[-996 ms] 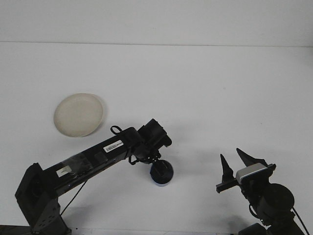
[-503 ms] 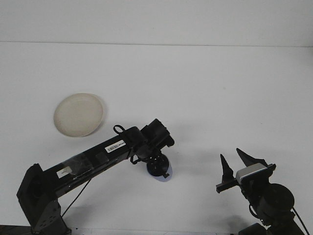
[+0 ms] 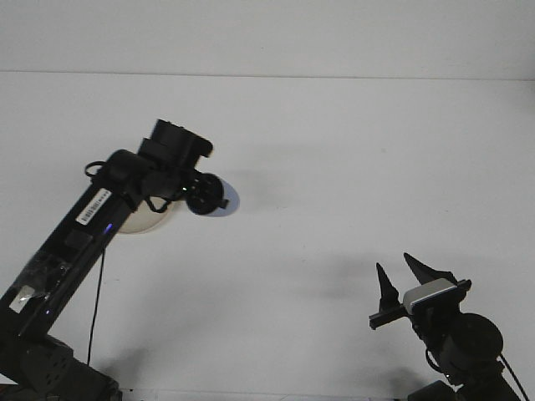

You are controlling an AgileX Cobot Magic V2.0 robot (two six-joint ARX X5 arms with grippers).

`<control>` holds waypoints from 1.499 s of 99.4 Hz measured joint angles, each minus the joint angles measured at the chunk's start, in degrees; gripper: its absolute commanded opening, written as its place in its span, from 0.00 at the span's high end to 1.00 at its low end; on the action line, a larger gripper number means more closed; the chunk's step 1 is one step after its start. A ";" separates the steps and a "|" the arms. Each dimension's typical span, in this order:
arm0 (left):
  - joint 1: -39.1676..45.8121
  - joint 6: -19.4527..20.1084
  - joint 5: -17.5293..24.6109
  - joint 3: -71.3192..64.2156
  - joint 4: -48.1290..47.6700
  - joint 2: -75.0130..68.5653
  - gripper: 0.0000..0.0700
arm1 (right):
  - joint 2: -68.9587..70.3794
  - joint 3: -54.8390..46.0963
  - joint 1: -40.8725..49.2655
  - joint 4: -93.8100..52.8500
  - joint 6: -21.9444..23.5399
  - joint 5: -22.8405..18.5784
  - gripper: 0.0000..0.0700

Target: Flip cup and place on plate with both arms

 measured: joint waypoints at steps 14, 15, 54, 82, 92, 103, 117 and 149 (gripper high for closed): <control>10.78 0.00 -0.26 -0.02 -1.40 0.04 0.98 | 0.00 0.00 0.00 0.00 0.02 0.00 0.47; 11.10 0.00 -0.26 -0.02 -1.38 0.04 0.98 | 0.00 0.00 0.00 0.00 0.02 0.00 0.47; 27.08 0.02 -0.26 -0.02 -1.42 6.69 0.98 | 0.00 0.00 0.00 -0.11 0.00 0.00 0.47; 29.00 0.15 -0.24 -0.02 -1.07 13.64 0.98 | 0.00 0.00 0.00 -0.52 0.00 0.00 0.47; 28.89 0.26 -0.26 -0.02 -0.76 16.17 0.98 | 0.00 0.00 0.00 -0.52 0.00 0.00 0.47; 28.85 0.48 -0.26 -0.02 0.15 17.31 0.65 | 0.00 0.00 0.00 -0.55 0.02 0.00 0.47; 28.85 0.59 0.37 0.11 2.36 17.27 0.19 | 0.00 0.00 0.00 -0.55 0.02 0.00 0.47; 28.83 0.35 2.91 10.73 -3.61 13.90 0.19 | 0.00 0.00 0.00 -0.55 0.02 0.02 0.47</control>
